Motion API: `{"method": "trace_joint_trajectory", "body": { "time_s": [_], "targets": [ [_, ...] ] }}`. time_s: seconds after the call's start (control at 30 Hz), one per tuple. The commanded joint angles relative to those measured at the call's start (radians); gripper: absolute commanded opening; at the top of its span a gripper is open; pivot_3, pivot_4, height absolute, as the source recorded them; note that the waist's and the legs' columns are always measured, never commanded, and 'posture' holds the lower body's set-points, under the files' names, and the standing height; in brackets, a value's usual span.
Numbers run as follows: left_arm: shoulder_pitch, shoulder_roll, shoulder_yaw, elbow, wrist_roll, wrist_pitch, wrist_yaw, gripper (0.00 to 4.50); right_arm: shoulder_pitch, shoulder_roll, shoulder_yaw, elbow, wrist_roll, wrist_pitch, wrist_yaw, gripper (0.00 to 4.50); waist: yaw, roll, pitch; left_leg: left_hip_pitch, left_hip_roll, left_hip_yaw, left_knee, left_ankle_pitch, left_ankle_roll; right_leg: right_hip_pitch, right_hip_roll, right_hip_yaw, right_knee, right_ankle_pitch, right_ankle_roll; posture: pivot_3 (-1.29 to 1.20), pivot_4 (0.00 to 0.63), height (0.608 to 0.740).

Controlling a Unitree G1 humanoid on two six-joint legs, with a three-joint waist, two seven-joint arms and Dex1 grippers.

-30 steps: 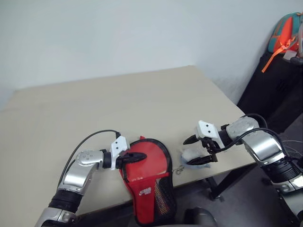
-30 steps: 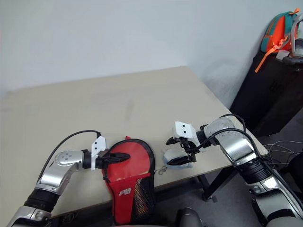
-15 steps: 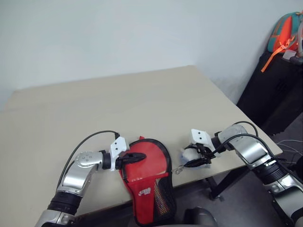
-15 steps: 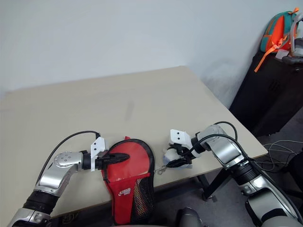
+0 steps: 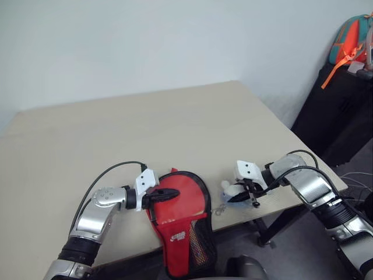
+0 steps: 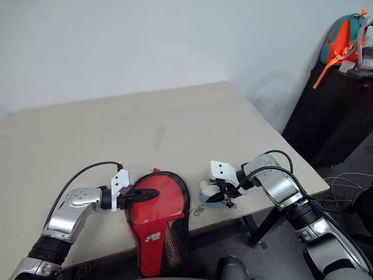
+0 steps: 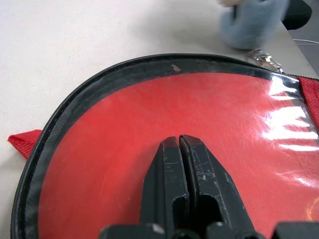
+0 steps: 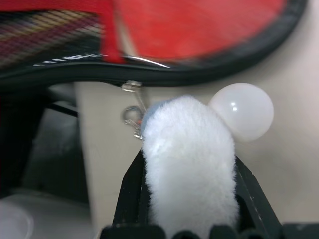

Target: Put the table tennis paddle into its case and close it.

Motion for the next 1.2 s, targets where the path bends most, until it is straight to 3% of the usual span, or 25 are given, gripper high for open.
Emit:
{"method": "trace_joint_trajectory", "body": {
  "time_s": [0.03,0.63,0.93,1.2],
  "targets": [
    [0.026,0.010,-0.045,0.052,0.048,0.039,-0.002,0.00,0.035,-0.055,-0.045,-0.131,0.061,-0.023,0.068,0.62,0.001,0.000,0.000,0.000,0.000,0.000,0.000,0.000,0.000,0.000,0.000,0.000,0.000,0.000,0.000,0.00,0.000,0.706],
    [0.018,0.013,-0.043,0.059,0.050,0.043,-0.008,0.00,0.173,-0.161,-0.030,-0.308,0.093,-0.035,0.109,0.62,0.001,0.000,0.000,-0.001,0.000,-0.002,0.000,-0.001,0.000,0.000,0.000,-0.002,-0.006,0.000,0.000,0.00,0.000,0.706],
    [0.008,0.011,-0.042,0.064,0.047,0.042,-0.014,0.00,0.231,-0.191,-0.019,-0.332,0.072,-0.073,0.103,0.62,0.003,0.000,0.000,-0.002,-0.001,-0.001,-0.004,-0.002,0.002,0.003,0.000,-0.004,-0.019,0.000,0.000,0.00,0.000,0.706],
    [0.002,0.016,-0.036,0.062,0.042,0.047,-0.025,0.00,0.325,-0.192,-0.041,-0.299,0.030,-0.231,0.054,0.62,0.008,-0.001,0.000,-0.001,-0.001,-0.001,-0.004,-0.002,0.002,0.003,0.000,-0.003,-0.019,0.000,0.000,0.00,0.000,0.706]
  ]
}}
